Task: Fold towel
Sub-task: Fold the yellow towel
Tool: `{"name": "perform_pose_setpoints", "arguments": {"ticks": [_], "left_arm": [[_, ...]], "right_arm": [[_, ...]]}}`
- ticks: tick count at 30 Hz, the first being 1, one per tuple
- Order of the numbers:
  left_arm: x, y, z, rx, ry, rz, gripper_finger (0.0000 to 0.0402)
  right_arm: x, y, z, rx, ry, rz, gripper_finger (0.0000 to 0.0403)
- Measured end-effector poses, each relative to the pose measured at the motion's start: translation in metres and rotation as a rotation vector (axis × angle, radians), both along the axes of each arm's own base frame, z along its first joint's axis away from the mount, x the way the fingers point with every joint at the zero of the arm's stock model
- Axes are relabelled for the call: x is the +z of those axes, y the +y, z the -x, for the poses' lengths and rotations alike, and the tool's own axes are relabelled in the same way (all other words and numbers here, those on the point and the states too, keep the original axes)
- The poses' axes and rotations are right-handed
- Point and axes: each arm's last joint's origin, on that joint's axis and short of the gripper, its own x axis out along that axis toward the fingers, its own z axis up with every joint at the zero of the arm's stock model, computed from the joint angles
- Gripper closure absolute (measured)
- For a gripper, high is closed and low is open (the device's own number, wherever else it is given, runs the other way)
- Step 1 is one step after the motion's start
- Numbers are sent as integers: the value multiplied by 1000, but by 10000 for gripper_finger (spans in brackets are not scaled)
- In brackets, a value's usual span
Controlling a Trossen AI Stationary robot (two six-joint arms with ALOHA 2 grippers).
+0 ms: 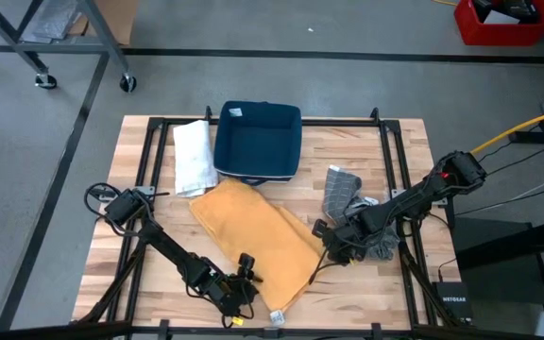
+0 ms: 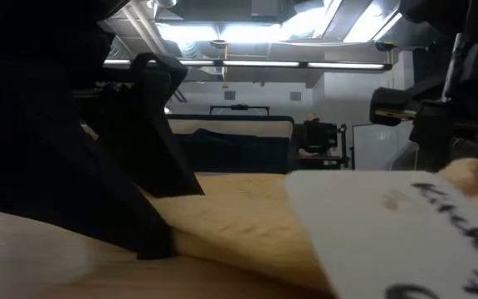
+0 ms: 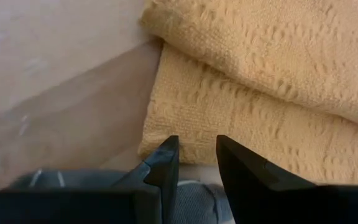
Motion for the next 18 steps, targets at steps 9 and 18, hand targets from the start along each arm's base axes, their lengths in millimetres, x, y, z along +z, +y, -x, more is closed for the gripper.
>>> {"name": "perform_pose_setpoints", "arguments": {"ticks": [9, 18], "left_arm": [[0, 1, -1, 6, 6, 15, 254], [0, 2, -2, 10, 6, 22, 254]], "right_arm": [[9, -5, -9, -16, -123, 275, 288], [18, -3, -11, -12, -84, 272, 288]]}}
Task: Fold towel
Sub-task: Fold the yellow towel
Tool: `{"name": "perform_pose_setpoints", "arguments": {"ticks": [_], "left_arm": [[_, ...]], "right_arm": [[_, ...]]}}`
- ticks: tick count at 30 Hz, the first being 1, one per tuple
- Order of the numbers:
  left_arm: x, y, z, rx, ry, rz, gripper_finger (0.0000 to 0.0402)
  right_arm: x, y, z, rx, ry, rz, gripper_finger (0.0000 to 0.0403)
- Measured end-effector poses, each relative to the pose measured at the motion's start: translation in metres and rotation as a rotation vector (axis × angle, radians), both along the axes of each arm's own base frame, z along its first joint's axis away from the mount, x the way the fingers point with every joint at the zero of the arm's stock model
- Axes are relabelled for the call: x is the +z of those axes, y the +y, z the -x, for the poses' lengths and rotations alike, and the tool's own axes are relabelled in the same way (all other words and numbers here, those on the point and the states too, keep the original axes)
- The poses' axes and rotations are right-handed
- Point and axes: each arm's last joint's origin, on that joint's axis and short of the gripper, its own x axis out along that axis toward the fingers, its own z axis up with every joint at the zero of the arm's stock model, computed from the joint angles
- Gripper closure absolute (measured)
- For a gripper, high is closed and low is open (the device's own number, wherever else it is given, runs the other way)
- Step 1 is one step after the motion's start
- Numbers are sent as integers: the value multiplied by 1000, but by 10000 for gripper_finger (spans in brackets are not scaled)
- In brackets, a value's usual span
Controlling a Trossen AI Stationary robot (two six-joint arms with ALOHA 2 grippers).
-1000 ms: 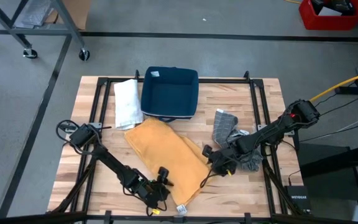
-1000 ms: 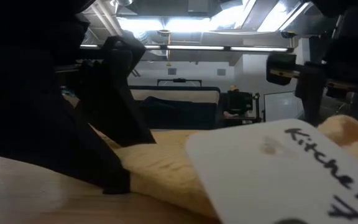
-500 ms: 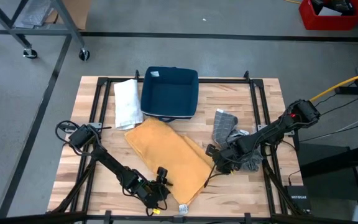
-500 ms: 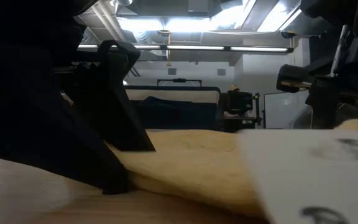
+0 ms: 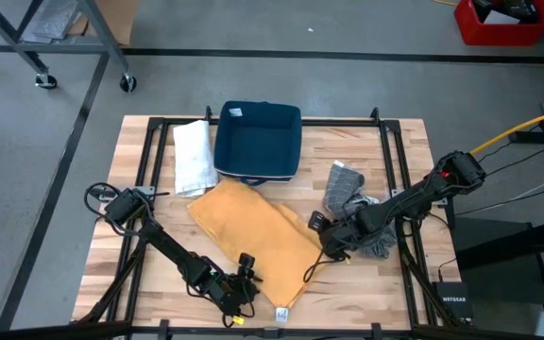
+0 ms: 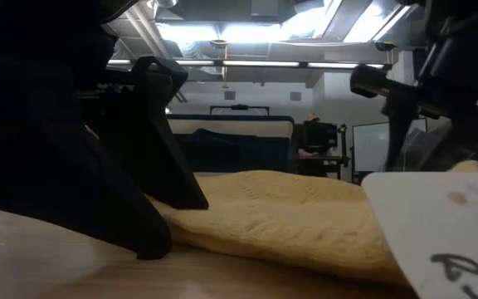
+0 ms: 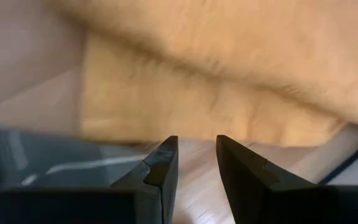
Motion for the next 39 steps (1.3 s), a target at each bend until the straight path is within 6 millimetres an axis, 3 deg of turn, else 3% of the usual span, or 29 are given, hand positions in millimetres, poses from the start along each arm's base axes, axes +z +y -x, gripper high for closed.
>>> {"name": "perform_pose_setpoints", "arguments": {"ticks": [7, 16, 21, 29, 34, 39], "left_arm": [[0, 0, 0, -1, -1, 0, 254], [0, 0, 0, -1, -1, 0, 254], [0, 0, 0, -1, -1, 0, 254], [0, 0, 0, 0, -1, -1, 254], [0, 0, 0, 6, -1, 5, 255], [0, -1, 1, 62, -5, 80, 290]], "right_arm": [[-5, -3, 13, 25, 169, -28, 288], [-5, 2, 11, 64, 188, -151, 288], [-15, 3, 9, 63, 230, -148, 288], [-19, 8, 0, 65, 166, -170, 288], [-18, 11, -7, -27, 101, -266, 288], [-18, 13, -8, -131, 105, -356, 321]]}}
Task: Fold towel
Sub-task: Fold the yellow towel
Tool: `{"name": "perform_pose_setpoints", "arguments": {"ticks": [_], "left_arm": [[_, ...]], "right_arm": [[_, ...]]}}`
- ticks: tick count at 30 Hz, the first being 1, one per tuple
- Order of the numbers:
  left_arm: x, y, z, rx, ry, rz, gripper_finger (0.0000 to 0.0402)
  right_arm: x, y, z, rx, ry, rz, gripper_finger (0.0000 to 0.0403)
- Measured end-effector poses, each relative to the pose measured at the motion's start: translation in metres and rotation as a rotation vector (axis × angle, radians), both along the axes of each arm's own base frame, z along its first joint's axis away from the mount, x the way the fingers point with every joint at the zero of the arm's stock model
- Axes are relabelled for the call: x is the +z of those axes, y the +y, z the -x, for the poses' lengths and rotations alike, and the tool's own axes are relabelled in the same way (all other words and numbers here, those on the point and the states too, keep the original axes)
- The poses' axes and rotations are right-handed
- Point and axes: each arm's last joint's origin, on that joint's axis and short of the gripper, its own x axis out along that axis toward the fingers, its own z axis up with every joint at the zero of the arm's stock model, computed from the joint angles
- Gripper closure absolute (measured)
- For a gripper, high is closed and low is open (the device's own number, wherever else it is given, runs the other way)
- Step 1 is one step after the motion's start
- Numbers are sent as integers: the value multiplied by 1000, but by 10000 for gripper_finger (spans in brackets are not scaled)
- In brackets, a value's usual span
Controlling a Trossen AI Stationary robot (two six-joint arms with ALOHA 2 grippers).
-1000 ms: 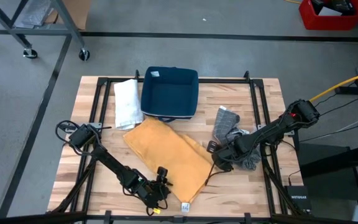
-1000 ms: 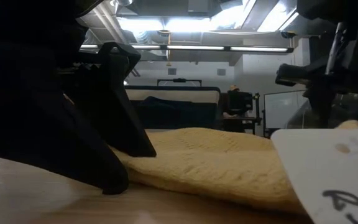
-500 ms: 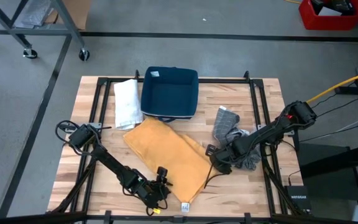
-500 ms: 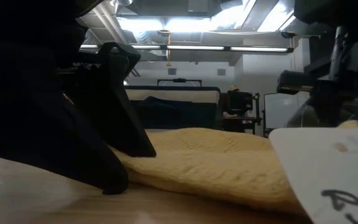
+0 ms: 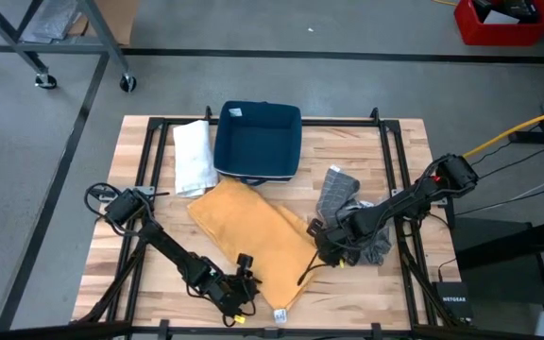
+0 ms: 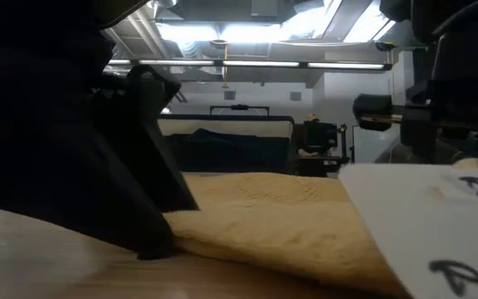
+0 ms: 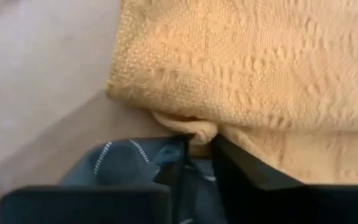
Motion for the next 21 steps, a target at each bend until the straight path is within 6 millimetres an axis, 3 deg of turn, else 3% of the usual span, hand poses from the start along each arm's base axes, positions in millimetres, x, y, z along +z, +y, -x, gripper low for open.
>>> {"name": "perform_pose_setpoints", "arguments": {"ticks": [4, 8, 14, 21], "left_arm": [[1, -5, 2, 54, -22, 96, 346], [1, -12, 6, 136, -34, 214, 393], [3, -24, 17, 221, -65, 311, 393], [17, -30, 24, 269, -136, 353, 397]], "right_arm": [[0, 2, 1, -87, 48, -101, 384], [1, 4, 1, -202, 113, -212, 380], [2, 7, 2, -363, 223, -366, 395], [5, 17, 1, -391, 224, -433, 396]]}}
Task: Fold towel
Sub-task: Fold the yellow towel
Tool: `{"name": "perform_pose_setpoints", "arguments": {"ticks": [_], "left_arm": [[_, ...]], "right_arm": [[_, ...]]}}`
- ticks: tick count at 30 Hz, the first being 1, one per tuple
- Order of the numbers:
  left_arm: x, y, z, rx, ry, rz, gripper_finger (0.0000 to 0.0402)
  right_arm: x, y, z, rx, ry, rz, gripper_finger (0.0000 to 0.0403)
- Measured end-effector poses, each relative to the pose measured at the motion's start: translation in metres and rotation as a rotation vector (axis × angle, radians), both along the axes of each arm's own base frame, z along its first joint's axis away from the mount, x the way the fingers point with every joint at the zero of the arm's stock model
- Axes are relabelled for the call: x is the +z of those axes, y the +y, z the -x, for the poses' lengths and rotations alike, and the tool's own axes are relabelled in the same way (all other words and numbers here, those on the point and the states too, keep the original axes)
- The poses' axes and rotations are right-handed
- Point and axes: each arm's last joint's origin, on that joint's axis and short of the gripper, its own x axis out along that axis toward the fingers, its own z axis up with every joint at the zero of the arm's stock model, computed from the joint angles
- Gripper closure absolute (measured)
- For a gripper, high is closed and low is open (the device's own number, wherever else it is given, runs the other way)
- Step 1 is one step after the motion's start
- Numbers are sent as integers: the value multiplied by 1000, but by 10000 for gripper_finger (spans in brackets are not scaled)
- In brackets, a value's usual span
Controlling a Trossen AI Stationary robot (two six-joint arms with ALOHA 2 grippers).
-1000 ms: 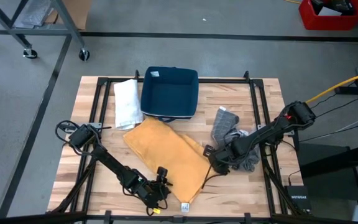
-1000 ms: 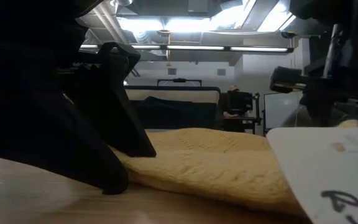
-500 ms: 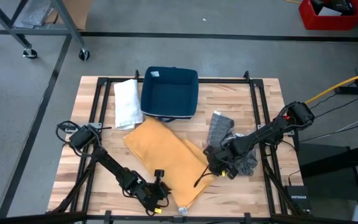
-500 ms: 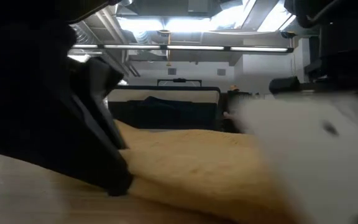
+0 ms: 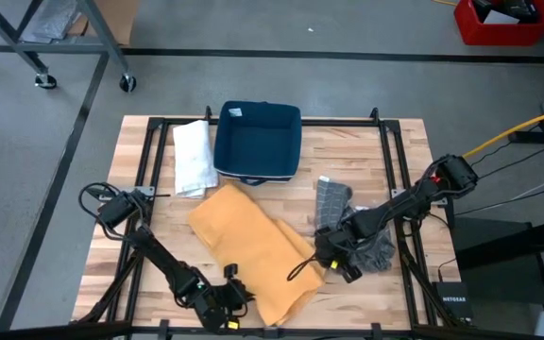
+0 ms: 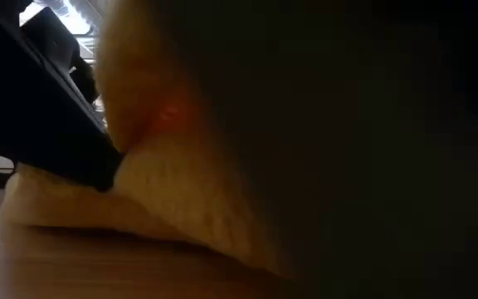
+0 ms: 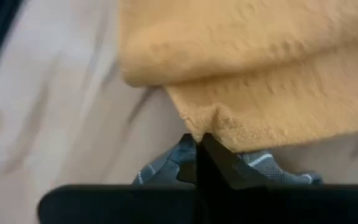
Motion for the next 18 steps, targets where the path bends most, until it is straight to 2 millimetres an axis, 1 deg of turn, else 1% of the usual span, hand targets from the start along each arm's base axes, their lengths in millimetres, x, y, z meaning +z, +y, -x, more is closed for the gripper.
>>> {"name": "perform_pose_setpoints", "arguments": {"ticks": [6, 9, 12, 18], "left_arm": [[1, -1, 1, 34, -5, 46, 397], [1, -1, 1, 40, -5, 52, 399], [1, 0, 2, 41, -3, 50, 396], [1, 0, 2, 42, 0, 47, 399]], "right_arm": [[21, 21, -8, 27, -63, -52, 396], [31, 28, -13, 31, -104, -54, 398], [33, 29, -15, 4, -134, -9, 393], [31, 25, -13, -26, -141, 83, 360]]}}
